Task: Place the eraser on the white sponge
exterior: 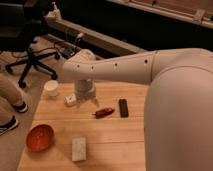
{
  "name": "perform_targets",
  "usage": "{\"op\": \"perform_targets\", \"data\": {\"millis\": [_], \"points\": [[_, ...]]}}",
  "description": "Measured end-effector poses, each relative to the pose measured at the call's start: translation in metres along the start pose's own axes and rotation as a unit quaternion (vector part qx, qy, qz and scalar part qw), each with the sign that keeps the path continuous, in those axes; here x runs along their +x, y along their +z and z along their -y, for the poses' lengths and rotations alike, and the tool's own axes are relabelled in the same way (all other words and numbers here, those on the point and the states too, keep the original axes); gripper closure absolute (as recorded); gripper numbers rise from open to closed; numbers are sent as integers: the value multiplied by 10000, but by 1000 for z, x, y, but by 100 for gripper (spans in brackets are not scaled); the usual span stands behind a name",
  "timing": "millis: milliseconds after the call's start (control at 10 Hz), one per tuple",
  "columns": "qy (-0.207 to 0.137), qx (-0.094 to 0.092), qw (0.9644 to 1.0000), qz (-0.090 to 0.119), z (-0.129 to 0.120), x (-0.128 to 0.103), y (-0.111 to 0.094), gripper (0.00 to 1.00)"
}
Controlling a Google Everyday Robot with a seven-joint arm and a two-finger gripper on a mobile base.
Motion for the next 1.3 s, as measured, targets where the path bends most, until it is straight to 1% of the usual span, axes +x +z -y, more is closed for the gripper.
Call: {"op": "perform_targets", "data": {"millis": [100, 300, 500, 700, 900, 1100, 1200, 1300], "points": [[-24, 12, 10000, 83, 7, -7, -1, 35], [-156, -96, 9989, 426, 30, -26, -4, 35], [-237, -157, 9972, 691, 61, -34, -3, 35], [-324, -188, 9940, 1026, 100, -43, 0, 35], [-345, -228, 9921, 1186, 131, -54, 8, 35], [-344, -229, 9924, 1161, 147, -63, 19, 35], [-345, -211, 9933, 1082, 151, -69, 27, 35], [-342, -142, 9947, 963, 153, -76, 38, 35]]}}
